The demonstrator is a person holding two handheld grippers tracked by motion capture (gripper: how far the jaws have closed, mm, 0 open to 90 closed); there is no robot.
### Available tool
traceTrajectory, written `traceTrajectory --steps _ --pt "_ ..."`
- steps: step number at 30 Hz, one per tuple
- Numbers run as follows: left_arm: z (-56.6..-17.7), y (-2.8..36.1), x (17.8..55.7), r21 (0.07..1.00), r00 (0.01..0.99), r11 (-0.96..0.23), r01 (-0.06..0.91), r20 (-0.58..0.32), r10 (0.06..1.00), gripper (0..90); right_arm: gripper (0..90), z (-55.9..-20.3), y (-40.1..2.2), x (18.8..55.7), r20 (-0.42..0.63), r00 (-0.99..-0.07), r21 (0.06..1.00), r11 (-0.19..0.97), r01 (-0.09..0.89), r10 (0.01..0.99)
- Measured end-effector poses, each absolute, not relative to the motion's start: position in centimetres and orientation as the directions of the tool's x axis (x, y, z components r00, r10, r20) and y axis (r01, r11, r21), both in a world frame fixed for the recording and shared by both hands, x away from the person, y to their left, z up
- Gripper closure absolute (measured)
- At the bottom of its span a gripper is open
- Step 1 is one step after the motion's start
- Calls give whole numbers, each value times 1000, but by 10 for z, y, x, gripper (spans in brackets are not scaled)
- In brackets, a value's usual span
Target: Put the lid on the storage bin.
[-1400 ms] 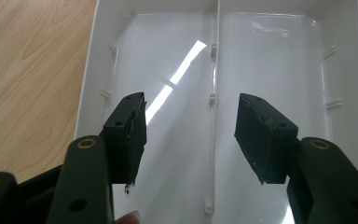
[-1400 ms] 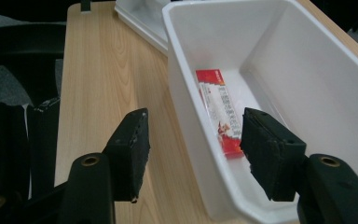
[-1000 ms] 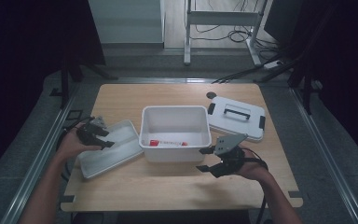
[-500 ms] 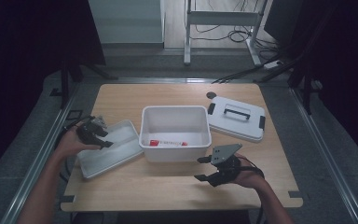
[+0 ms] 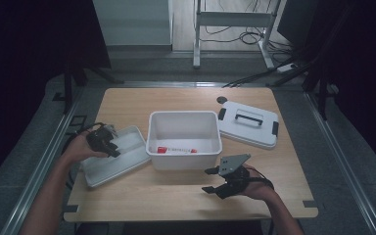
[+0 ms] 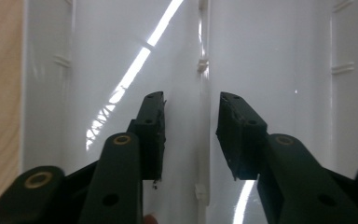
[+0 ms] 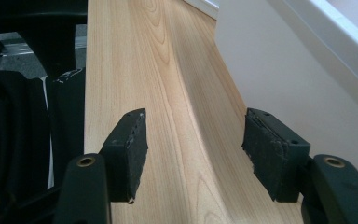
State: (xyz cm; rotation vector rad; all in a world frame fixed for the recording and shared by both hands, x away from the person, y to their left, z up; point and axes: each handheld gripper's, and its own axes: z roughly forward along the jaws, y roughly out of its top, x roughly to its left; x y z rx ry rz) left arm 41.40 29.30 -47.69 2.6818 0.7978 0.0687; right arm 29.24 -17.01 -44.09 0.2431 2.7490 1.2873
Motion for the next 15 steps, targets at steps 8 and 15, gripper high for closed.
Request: traceTrajectory --steps 8,15 --pt "-483 295 416 321 836 -776 543 -122 534 810 393 -442 -170 291 -19 -982 771 628 104 186" --pt "-484 299 415 341 841 -774 534 -124 526 894 393 -445 -169 291 -16 -982 768 631 107 187"
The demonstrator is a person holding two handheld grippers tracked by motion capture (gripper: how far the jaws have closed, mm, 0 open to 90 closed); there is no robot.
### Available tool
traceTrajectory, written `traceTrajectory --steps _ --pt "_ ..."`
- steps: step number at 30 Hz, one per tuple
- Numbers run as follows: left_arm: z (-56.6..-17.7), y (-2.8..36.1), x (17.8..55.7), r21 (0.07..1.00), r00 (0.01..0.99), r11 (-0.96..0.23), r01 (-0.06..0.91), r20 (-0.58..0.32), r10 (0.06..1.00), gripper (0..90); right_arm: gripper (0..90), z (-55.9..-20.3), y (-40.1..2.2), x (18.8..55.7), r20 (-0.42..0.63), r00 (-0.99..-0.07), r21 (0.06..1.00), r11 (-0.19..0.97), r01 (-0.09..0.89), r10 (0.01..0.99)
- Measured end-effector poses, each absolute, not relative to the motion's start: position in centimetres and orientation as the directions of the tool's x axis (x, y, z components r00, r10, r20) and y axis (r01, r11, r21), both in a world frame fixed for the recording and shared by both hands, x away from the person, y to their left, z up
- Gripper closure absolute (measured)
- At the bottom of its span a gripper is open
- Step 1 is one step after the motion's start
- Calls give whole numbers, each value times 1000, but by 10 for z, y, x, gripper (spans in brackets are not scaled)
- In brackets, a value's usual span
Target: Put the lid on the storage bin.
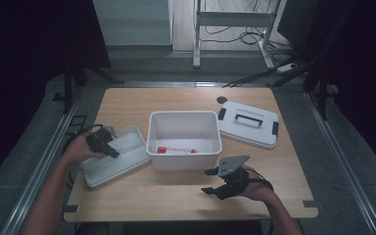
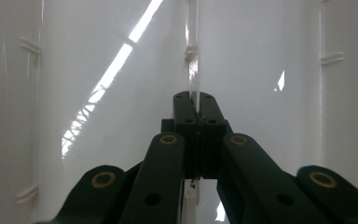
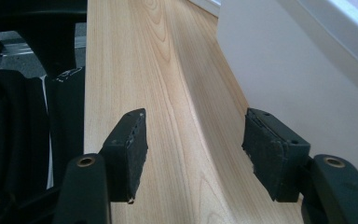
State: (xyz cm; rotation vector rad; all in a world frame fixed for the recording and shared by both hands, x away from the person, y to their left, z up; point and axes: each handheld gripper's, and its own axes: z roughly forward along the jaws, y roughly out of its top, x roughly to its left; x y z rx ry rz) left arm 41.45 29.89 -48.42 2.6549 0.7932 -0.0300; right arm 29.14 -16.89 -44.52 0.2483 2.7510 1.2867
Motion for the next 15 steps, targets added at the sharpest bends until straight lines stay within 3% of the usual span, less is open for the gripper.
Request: traceTrajectory --steps 15 --pt "-435 317 400 421 855 -763 490 -62 515 897 393 -454 -170 289 -3 -982 771 626 118 190"
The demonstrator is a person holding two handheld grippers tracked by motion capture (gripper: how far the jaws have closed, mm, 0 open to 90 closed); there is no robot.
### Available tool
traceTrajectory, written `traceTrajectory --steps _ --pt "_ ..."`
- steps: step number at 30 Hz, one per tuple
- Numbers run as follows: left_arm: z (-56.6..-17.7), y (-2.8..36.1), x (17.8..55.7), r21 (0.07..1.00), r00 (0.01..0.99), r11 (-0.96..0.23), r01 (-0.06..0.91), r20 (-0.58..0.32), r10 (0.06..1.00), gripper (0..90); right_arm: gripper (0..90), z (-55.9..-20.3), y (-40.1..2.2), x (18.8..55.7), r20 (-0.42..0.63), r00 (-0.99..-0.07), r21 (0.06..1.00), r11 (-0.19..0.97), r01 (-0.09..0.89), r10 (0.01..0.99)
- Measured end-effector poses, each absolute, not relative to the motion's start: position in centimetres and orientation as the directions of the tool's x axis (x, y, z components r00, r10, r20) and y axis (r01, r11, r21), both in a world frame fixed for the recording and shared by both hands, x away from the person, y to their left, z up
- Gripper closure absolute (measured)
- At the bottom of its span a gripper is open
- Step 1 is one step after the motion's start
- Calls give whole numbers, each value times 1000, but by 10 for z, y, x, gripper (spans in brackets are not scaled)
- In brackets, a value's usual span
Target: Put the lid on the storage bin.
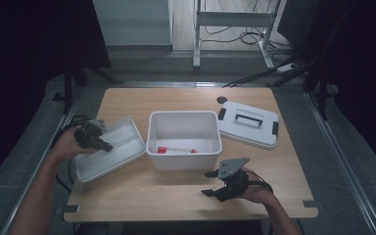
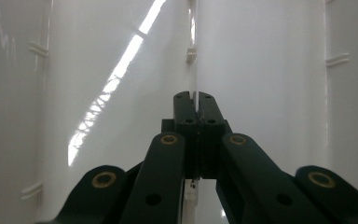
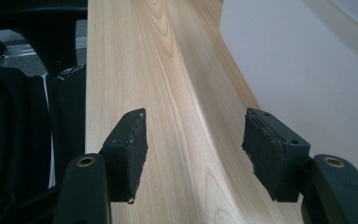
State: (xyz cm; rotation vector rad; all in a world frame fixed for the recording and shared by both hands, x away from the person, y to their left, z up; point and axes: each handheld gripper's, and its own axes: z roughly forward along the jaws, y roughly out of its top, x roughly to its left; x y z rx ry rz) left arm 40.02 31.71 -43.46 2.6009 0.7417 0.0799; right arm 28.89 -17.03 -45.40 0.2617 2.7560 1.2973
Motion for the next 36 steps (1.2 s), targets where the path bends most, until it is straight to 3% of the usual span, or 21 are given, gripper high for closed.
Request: traceTrajectory --steps 18,36 --pt "-362 318 392 483 871 -765 426 9 491 897 391 -477 -169 291 30 -979 749 644 155 201" --pt "-312 281 400 495 914 -808 320 65 401 897 391 -489 -165 291 48 -978 730 662 172 201"
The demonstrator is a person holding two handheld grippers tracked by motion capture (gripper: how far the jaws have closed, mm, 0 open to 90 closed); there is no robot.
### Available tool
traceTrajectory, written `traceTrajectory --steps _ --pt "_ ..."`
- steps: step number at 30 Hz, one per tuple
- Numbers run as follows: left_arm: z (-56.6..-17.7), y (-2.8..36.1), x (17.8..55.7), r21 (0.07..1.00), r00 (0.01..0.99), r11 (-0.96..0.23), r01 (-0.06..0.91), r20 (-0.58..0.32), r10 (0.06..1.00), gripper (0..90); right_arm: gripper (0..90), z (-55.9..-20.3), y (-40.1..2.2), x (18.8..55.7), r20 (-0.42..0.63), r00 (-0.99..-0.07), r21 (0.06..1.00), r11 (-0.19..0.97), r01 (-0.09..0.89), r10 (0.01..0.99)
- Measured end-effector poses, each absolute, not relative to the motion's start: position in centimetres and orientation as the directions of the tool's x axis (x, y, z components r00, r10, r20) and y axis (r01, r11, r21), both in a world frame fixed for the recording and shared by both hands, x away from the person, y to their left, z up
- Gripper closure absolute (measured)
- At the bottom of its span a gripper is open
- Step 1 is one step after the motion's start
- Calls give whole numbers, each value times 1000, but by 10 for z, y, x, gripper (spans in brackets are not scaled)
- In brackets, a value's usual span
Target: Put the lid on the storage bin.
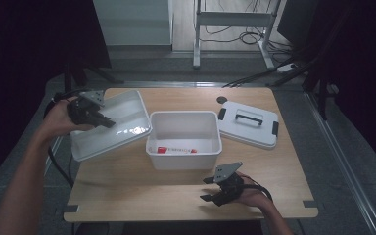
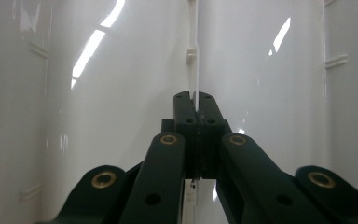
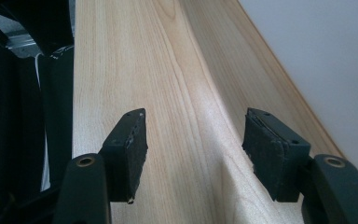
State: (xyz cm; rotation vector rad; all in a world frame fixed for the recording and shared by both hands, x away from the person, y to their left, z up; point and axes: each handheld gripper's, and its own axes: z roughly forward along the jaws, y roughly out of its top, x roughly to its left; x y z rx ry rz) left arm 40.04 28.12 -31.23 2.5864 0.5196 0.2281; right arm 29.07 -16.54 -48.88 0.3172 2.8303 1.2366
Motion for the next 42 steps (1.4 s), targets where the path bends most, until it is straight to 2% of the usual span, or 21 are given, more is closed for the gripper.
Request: traceTrajectory --steps 13,26,42 --pt "-300 235 415 478 941 -841 252 83 329 897 390 -495 -167 291 52 -977 717 673 181 207" --pt "-307 191 426 447 963 -873 196 78 257 897 390 -497 -168 291 60 -977 715 675 184 204" --pt "-313 144 431 468 977 -872 146 69 201 897 390 -501 -167 290 71 -976 698 689 195 204"
